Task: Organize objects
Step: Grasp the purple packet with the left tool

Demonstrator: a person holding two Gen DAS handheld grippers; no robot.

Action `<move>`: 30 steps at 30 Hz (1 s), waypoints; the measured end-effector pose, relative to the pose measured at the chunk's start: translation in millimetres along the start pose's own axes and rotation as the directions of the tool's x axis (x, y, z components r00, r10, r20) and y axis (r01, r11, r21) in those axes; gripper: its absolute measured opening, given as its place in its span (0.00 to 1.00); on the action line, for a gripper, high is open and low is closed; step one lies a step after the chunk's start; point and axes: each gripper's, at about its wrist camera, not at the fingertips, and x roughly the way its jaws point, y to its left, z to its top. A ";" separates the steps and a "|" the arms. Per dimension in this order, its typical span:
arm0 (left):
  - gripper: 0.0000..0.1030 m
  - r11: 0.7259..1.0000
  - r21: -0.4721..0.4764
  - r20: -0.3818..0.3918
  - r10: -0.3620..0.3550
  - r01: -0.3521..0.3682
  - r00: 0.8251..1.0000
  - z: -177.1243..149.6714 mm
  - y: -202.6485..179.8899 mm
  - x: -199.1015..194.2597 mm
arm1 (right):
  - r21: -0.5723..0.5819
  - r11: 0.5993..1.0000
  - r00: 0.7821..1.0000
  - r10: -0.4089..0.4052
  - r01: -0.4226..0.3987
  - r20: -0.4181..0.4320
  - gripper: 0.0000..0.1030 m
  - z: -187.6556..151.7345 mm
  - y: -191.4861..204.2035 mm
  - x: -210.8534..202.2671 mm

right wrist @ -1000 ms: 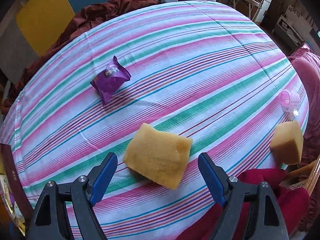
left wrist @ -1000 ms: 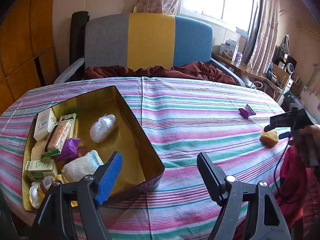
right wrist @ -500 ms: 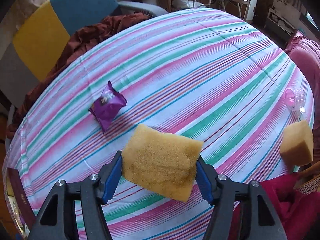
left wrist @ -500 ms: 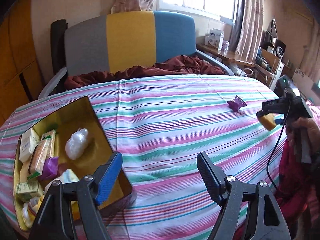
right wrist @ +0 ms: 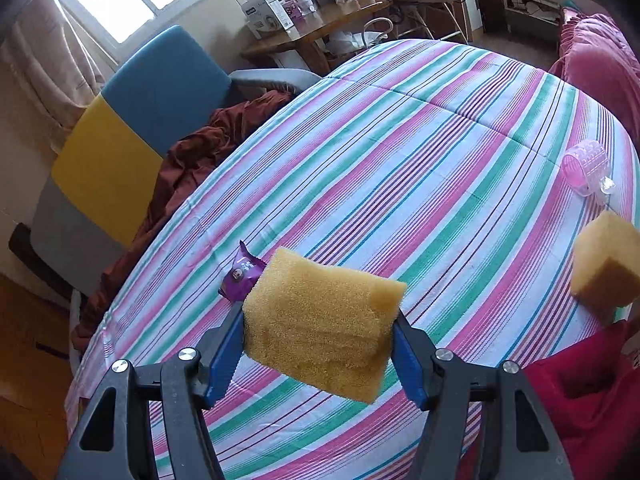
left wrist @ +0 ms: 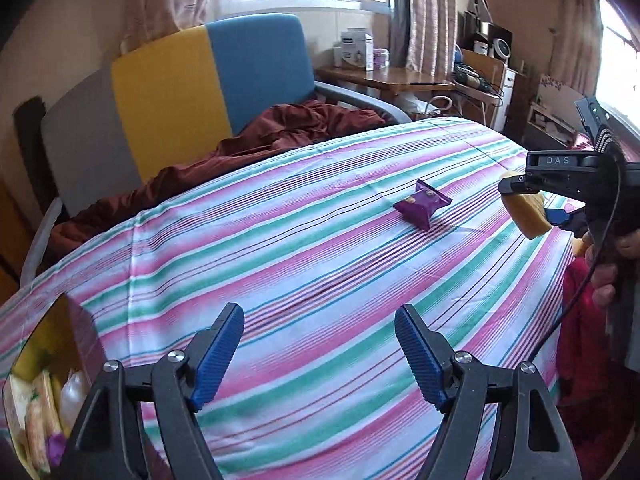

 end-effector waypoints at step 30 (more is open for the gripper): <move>0.36 0.908 0.346 -0.133 -0.202 0.237 0.970 104.0 -111.1 193.3 | 0.120 0.971 0.978 0.208 -0.206 -0.007 0.66 7.4 -14.8 10.5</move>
